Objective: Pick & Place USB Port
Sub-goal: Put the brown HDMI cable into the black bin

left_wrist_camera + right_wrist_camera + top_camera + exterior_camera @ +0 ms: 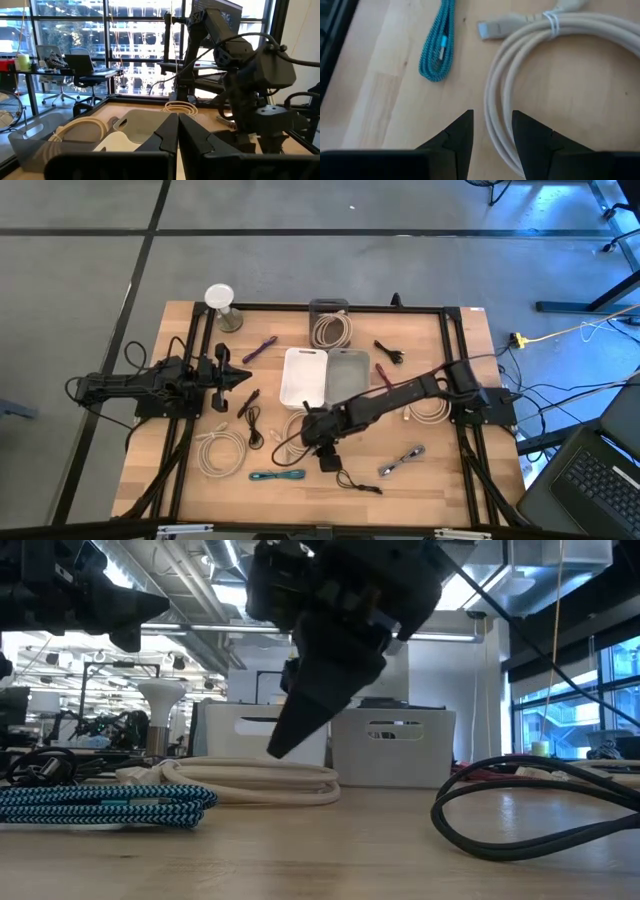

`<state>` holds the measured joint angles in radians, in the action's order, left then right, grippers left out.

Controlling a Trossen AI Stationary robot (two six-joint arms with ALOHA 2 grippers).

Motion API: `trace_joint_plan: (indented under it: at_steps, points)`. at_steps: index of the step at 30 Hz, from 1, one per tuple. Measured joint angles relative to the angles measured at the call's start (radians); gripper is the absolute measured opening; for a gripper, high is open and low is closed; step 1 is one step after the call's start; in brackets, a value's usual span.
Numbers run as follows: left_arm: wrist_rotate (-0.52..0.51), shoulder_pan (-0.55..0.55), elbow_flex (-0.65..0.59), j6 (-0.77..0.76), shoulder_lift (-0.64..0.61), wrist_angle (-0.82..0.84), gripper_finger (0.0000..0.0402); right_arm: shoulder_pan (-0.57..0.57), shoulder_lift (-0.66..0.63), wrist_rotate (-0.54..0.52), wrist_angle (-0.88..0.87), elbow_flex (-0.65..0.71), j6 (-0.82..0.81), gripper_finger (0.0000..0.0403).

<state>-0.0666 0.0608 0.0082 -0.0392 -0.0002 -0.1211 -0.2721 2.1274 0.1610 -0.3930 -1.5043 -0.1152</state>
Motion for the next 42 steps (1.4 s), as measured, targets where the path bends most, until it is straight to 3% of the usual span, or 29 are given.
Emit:
trace_joint_plan:
  at_steps: [20, 23, 27, 38, 42]
  points:
    - [0.005, 0.0, 0.0, 0.0, 0.0, -0.001, 0.0004, -0.007, 0.037, -0.045, -0.047, -0.022, 0.011, 0.0133]
    - [0.009, 0.0, 0.0, 0.0, 0.0, -0.001, 0.0004, -0.007, 0.037, -0.045, -0.066, -0.02, -0.01, 0.0103]
    - [0.009, 0.0, 0.0, 0.0, 0.0, -0.001, 0.0004, -0.007, 0.034, -0.045, -0.087, -0.021, -0.035, 0.0021]
    - [0.009, 0.0, 0.0, 0.0, 0.0, -0.001, 0.0004, -0.046, 0.003, -0.036, -0.126, -0.076, -0.034, 0.0007]
    - [0.009, 0.0, 0.0, 0.0, 0.0, -0.001, 0.0004, -0.075, -0.034, -0.13, -0.266, -0.164, -0.033, 0.0007]
